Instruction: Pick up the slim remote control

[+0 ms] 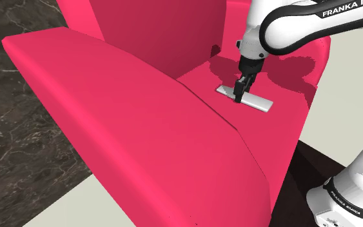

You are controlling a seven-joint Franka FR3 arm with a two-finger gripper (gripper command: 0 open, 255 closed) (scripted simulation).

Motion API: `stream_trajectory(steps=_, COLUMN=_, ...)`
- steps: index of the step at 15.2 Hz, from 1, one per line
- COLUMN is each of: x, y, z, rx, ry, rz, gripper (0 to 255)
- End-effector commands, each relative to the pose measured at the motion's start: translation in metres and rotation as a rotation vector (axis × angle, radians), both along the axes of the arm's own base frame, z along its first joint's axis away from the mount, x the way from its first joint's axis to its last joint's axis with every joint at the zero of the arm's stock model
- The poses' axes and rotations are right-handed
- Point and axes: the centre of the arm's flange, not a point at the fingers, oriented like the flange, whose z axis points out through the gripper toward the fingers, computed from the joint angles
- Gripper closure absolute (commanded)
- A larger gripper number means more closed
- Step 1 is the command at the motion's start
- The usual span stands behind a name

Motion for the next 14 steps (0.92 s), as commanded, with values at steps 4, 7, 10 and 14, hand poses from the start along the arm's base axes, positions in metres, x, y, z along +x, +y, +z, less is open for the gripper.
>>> stream_trajectory(steps=4, x=0.001, y=0.000, z=0.015, rx=0.000, ry=0.001, rz=0.000, gripper=255)
stream_trajectory(steps=7, x=0.001, y=0.000, z=0.031, rx=0.000, ry=0.001, rz=0.000, gripper=255)
stream_trajectory(steps=10, x=0.001, y=0.000, z=0.046, rx=0.000, ry=0.001, rz=0.000, gripper=255)
stream_trajectory(steps=14, x=0.001, y=0.000, z=0.067, rx=0.000, ry=0.001, rz=0.000, gripper=255)
